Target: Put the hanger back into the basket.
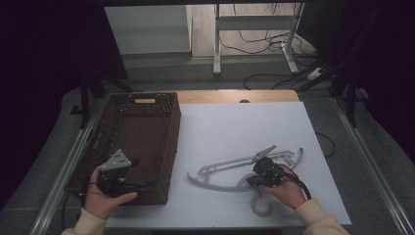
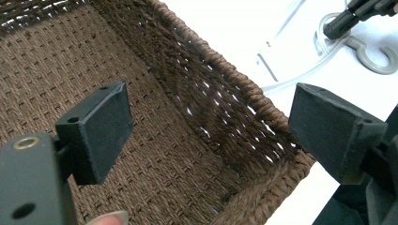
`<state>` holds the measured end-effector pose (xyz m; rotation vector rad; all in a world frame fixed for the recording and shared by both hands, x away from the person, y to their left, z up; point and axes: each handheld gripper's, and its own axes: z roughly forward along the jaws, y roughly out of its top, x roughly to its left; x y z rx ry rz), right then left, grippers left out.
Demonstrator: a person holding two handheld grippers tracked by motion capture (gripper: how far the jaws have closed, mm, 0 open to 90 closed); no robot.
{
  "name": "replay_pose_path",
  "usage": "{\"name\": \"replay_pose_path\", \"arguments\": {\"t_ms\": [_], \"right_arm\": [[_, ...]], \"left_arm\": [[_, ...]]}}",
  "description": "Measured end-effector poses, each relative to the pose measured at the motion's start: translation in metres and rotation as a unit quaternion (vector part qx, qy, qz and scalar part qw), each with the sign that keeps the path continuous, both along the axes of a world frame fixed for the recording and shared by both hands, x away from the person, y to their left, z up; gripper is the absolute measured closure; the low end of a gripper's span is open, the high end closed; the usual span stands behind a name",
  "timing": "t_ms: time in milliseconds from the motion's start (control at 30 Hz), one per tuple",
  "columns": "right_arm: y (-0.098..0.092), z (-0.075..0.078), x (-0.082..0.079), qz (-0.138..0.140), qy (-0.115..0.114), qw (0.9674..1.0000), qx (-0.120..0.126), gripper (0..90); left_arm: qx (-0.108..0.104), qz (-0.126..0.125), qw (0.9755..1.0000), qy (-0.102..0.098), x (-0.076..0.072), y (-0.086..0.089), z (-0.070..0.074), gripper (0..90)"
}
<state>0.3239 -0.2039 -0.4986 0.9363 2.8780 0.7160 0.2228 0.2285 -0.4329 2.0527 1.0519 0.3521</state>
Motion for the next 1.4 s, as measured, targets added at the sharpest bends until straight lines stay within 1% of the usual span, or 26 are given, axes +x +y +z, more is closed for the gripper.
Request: {"name": "replay_pose_path", "arguments": {"t_ms": [233, 367, 433, 500, 567, 600, 633, 667, 733, 767, 833, 867, 900, 967, 1000, 1033, 1133, 1233, 1333, 1400], "right_arm": [[-0.003, 0.000, -0.007, 0.007, 0.005, 1.0000, 0.000, 89.7], [-0.005, 0.001, -0.009, 0.002, 0.004, 1.0000, 0.001, 89.6], [-0.006, 0.003, -0.010, 0.002, -0.001, 1.0000, 0.006, 89.6], [-0.010, 0.010, -0.012, -0.005, -0.006, 0.9997, 0.022, 89.6], [-0.017, 0.018, -0.015, -0.018, -0.014, 0.9985, 0.050, 89.6], [-0.022, 0.022, -0.016, -0.027, -0.022, 0.9975, 0.061, 89.6], [-0.028, 0.026, -0.019, -0.041, -0.031, 0.9963, 0.069, 89.6], [-0.032, 0.028, -0.020, -0.050, -0.036, 0.9955, 0.073, 89.6], [-0.043, 0.031, -0.025, -0.080, -0.045, 0.9922, 0.085, 89.5], [-0.051, 0.032, -0.030, -0.100, -0.052, 0.9894, 0.091, 87.0], [-0.058, 0.033, -0.034, -0.120, -0.059, 0.9865, 0.095, 79.0], [-0.063, 0.033, -0.037, -0.132, -0.067, 0.9842, 0.097, 70.5], [-0.068, 0.033, -0.039, -0.144, -0.072, 0.9816, 0.103, 59.8], [-0.074, 0.032, -0.042, -0.169, -0.078, 0.9775, 0.099, 37.5], [-0.078, 0.032, -0.043, -0.178, -0.081, 0.9757, 0.098, 32.3], [-0.080, 0.033, -0.043, -0.180, -0.083, 0.9750, 0.100, 29.4], [-0.088, 0.032, -0.041, -0.183, -0.083, 0.9730, 0.113, 25.5], [-0.094, 0.032, -0.038, -0.183, -0.082, 0.9719, 0.123, 24.2], [-0.099, 0.032, -0.035, -0.184, -0.087, 0.9705, 0.129, 23.5], [-0.102, 0.034, -0.034, -0.187, -0.090, 0.9689, 0.135, 23.6]], "left_arm": [[0.001, -0.003, 1.0000, 0.000, 0.000, -0.002, -0.001, 14.0], [0.002, -0.004, 1.0000, 0.001, 0.000, -0.003, -0.001, 14.0], [0.002, -0.006, 1.0000, 0.000, 0.000, -0.005, -0.001, 14.0], [0.003, -0.014, 0.9999, -0.002, 0.000, -0.006, -0.001, 13.7], [0.001, -0.023, 0.9997, -0.006, -0.001, -0.007, -0.001, 13.4], [0.002, -0.028, 0.9996, -0.007, -0.002, -0.008, -0.001, 13.3], [0.002, -0.030, 0.9995, -0.007, -0.002, -0.009, -0.001, 13.1], [0.001, -0.032, 0.9995, -0.007, -0.002, -0.010, -0.001, 13.1], [0.001, -0.034, 0.9994, -0.007, -0.002, -0.011, -0.001, 13.0], [0.001, -0.034, 0.9994, -0.007, -0.002, -0.011, -0.001, 13.0], [0.001, -0.036, 0.9993, -0.006, -0.002, -0.012, -0.001, 13.0], [0.002, -0.036, 0.9993, -0.005, -0.002, -0.013, -0.001, 13.0], [0.002, -0.036, 0.9993, -0.005, -0.001, -0.013, -0.001, 13.0], [0.002, -0.037, 0.9993, -0.003, -0.001, -0.015, -0.002, 13.2], [0.002, -0.038, 0.9993, -0.003, 0.000, -0.016, -0.002, 13.2], [0.002, -0.040, 0.9992, -0.002, 0.000, -0.017, -0.002, 13.2], [-0.004, -0.052, 0.9986, -0.006, 0.000, -0.020, -0.002, 12.6], [-0.007, -0.069, 0.9976, -0.007, -0.001, -0.026, -0.001, 12.6], [-0.012, -0.081, 0.9967, -0.006, -0.001, -0.033, 0.001, 13.2], [-0.013, -0.088, 0.9961, -0.003, 0.000, -0.039, 0.001, 13.6]]}}
